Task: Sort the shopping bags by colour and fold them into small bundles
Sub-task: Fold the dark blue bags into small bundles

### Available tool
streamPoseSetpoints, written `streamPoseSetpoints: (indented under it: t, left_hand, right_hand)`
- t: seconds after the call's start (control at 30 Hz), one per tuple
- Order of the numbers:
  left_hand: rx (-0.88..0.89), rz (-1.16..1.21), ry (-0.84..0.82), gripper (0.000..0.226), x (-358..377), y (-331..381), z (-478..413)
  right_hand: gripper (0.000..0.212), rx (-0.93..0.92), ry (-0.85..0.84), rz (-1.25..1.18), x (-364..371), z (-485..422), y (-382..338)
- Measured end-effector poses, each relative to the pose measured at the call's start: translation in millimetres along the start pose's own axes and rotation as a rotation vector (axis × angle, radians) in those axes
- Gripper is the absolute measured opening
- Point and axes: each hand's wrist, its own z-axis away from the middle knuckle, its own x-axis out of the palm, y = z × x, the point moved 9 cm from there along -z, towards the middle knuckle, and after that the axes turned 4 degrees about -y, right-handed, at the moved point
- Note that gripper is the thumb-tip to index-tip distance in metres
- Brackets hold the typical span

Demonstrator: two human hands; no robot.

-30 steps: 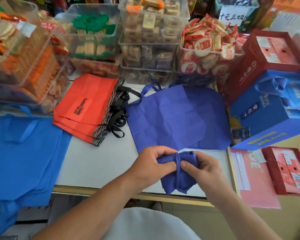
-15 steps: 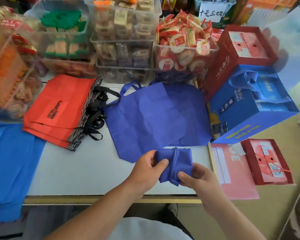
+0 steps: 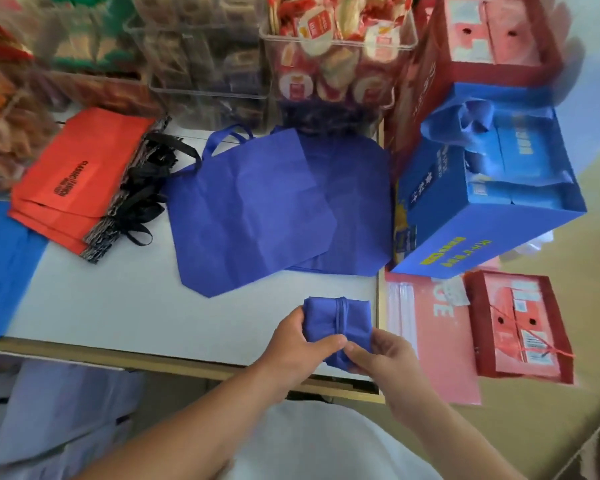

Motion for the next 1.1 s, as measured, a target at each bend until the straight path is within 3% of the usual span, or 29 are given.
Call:
streamPoseSetpoints:
  t: [0.13,0.27,0.43,0.6,0.8,1.1]
  left_hand:
    - [-0.138,-0.1,-0.006,0.035,9.6,-45.1,-21.6]
    - [-0.251,-0.093,0.127,0.02,7.4,-71.1,-39.9]
    - [-0.239,-0.1,0.062,0.021,11.0,-90.1,-51.0]
    - [-0.275,-0.147,0.165,0.028,-28.7,-99.6,-33.8]
    - [-0.224,-0.085,0.216,0.008,-89.9,-87.7,-20.8]
    - [-0.182,-0.273,0.13,0.013,-146.7,-87.3,-22.2]
  right_hand:
    - [0.02,0.116,0.086,0.234,-31.2,-26.6,37.0]
    - [0.044,0.105,0.159,0.467,-45.3,-47.9,53.9]
    - [0.059,-0.283,0.062,0.913,-18.5,-57.2,35.3]
    - [0.072,-0.338,-0.105,1.413,23.3,-77.4,53.1]
    - [0.074,-0.247,-0.05,1.369,15.1,-79.2,72.0]
    - [0.088,-0.047,-0.013,1.437,13.2,-50.1,89.5]
